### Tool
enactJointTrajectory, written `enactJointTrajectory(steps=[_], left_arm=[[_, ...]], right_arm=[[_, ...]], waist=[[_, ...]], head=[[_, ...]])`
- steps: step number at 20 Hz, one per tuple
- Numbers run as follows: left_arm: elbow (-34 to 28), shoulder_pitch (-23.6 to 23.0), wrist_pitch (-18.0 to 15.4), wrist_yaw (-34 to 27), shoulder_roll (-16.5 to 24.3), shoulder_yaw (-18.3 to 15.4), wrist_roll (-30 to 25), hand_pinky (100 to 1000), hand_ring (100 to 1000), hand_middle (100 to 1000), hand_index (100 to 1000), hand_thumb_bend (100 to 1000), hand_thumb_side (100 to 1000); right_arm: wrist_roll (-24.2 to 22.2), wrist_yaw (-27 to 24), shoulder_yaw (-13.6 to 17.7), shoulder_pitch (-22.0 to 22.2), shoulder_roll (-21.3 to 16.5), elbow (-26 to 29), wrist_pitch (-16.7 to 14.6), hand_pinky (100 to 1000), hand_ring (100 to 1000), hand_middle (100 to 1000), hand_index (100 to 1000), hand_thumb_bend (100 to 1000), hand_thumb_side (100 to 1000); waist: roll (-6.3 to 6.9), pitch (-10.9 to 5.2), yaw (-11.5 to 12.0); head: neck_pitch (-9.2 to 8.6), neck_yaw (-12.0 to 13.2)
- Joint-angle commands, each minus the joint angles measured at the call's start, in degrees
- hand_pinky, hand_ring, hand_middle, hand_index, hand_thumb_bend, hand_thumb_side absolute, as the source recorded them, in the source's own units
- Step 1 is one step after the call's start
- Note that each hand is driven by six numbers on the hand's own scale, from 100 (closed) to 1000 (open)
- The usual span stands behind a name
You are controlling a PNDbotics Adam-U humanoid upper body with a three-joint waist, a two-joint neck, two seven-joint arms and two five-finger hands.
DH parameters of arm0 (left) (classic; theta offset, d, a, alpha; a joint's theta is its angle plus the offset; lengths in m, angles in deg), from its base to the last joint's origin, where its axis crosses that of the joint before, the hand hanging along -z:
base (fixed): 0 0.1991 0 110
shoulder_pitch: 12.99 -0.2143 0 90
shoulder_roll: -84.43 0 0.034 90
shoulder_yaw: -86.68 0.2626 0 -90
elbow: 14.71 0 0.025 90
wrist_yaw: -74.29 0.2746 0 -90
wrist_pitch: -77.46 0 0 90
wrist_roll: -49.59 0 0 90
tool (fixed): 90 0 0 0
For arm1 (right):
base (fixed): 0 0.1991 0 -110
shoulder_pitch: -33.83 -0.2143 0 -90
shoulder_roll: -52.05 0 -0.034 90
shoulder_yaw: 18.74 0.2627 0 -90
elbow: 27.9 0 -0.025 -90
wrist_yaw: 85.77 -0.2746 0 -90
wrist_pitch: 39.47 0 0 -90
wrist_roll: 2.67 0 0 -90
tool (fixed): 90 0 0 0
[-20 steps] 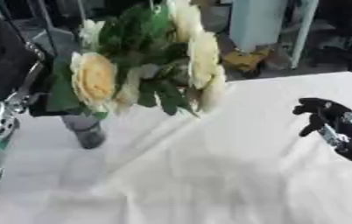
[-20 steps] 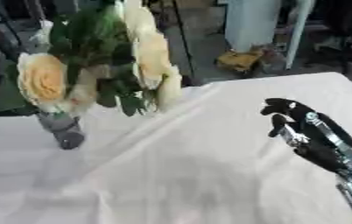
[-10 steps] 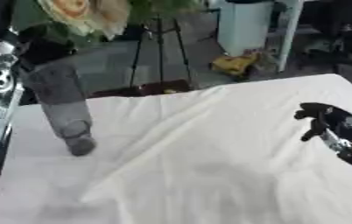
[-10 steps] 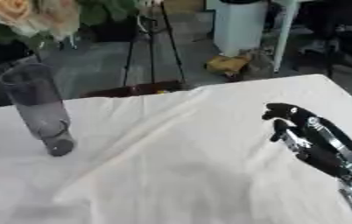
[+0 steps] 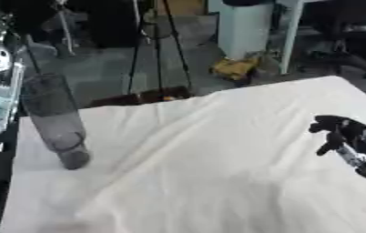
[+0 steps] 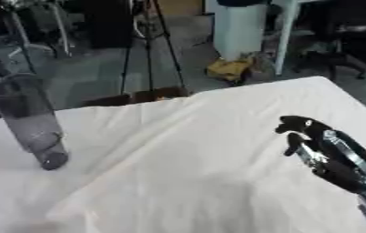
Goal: Arrange flowers into the vase.
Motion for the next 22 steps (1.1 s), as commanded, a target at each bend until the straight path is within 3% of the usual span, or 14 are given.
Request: enactJointTrajectory(steps=[1,2,7,13,17,22], left_arm=[[0.06,1.09,-2.8,-3.16,0.21,-1.57,3.15,100,100,100,100,688,629],[0.61,0.81,-3.72,-4.11,-0.31,-2.2,4.1,100,100,100,100,754,644],[4.61,0.14,-8.82,-9.23,-1.5,-2.96,9.22,100,100,100,100,753,660],[9.59,-0.23,-14.38,-15.16,-1.57,-1.16,15.15,100,100,100,100,746,671],[11.4,-0.39,-16.6,-19.21,-0.85,0.82,18.83,100,100,100,100,738,675],[12.39,-0.48,-17.64,-24.67,0.3,2.03,19.59,100,100,100,100,733,682]], right_arm=[[-0.24,-0.19,0.26,-0.86,-1.26,0.53,-0.05,573,905,731,900,122,642],[-0.28,-0.2,0.25,-0.9,-1.19,0.53,-0.02,573,905,731,900,124,649],[-0.46,-0.18,0.18,-1.06,-1.14,0.56,-0.01,573,905,731,900,126,648],[-0.58,-0.16,0.14,-1.22,-1.12,0.56,-0.03,573,905,731,900,129,647],[-0.64,-0.13,0.14,-1.19,-1.13,0.53,0.0,573,905,730,900,130,647],[-0.75,-0.15,0.1,-1.22,-1.15,0.47,0.02,572,905,730,900,132,646]], waist=[[0.56,-1.37,-0.03],[0.61,-1.32,-0.12],[0.64,-1.06,-0.67],[0.75,-0.83,-1.07],[0.88,-0.83,-1.04],[1.05,-0.92,-0.93]], head=[[-0.68,0.19],[-0.8,0.2],[-1.28,0.35],[-1.45,0.36],[-1.46,0.36],[-1.47,0.35]])
